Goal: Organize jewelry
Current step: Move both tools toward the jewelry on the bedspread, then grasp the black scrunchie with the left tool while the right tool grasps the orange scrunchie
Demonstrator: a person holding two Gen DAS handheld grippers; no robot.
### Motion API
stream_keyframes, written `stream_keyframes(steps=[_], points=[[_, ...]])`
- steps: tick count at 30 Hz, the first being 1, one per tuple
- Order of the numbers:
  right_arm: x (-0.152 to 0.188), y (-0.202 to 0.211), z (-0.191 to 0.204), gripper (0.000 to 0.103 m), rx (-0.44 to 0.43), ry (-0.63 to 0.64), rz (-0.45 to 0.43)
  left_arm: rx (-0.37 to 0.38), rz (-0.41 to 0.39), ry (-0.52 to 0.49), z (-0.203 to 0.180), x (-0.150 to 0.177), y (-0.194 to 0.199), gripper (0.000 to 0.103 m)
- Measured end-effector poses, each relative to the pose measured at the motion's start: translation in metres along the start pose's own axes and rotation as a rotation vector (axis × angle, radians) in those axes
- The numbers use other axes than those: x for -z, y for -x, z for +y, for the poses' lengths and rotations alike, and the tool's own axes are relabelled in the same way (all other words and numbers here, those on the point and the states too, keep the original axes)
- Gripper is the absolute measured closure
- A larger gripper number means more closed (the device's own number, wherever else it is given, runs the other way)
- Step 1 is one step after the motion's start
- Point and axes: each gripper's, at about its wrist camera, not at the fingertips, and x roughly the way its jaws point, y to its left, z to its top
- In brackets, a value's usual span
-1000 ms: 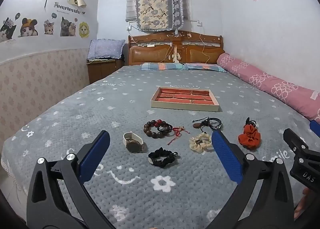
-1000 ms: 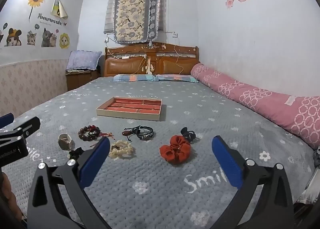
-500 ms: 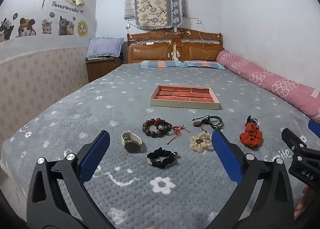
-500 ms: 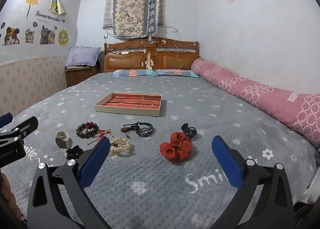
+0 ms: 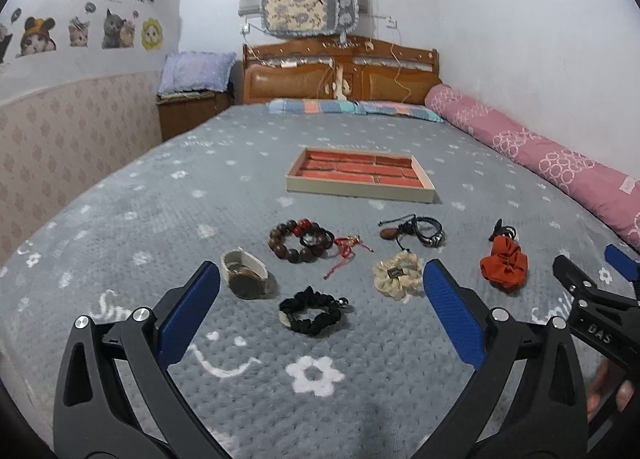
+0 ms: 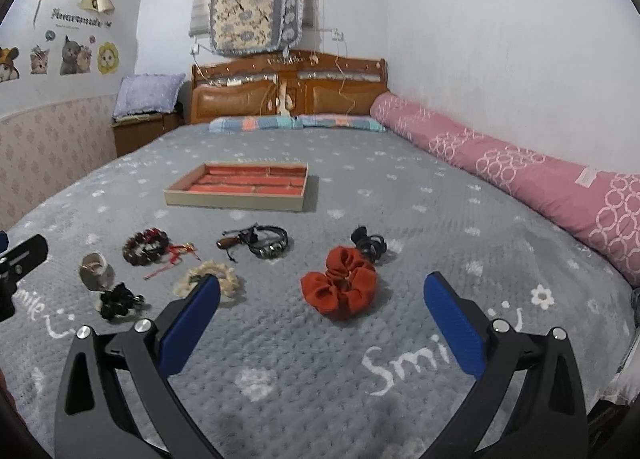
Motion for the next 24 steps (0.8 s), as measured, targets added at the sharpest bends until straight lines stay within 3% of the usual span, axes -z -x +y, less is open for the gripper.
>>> stream_keyframes(steps=[11, 20, 24], points=[[0.007, -0.068, 0.001, 0.004, 0.006, 0.032, 0.102, -0.015, 0.208, -0.024, 0.01, 0.023, -0.069, 0.005], [0.011, -0.107, 0.014, 0.005, 0.013, 0.066, 0.16, -0.034, 0.284, 0.003, 0.014, 0.036, -0.113, 0.005], [0.013, -0.119, 0.018, 0.014, 0.013, 0.088, 0.176, -0.047, 0.312, -0.009, 0.018, 0.042, -0.128, 0.005]])
